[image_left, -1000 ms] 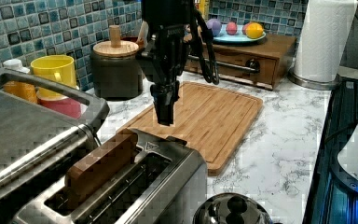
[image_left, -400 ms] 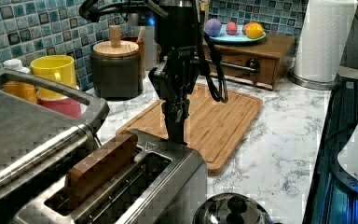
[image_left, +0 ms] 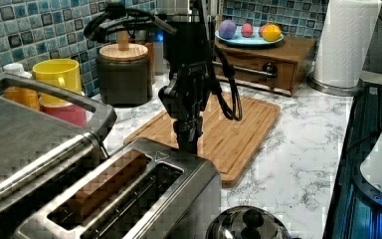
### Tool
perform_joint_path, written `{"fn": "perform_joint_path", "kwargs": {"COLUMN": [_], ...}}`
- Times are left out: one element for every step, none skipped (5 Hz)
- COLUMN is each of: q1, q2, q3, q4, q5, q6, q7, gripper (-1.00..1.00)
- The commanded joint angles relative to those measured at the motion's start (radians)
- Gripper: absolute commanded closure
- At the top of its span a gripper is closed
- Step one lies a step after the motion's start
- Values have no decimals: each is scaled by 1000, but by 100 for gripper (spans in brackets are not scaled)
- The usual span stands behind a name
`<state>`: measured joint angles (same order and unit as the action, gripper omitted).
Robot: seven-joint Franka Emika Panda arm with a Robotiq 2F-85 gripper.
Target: Turn on the toaster.
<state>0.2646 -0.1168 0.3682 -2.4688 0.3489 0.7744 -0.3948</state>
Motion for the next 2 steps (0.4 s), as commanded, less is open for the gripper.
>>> {"fn": "perform_joint_path", "kwargs": {"q1": [23,5], "q2": [132,133], "q3": [-14,-6], "q4": [-14,-93], "q5": [33,68], "q6": [43,76], "q7": [-80,-117], "gripper": [100,100]}}
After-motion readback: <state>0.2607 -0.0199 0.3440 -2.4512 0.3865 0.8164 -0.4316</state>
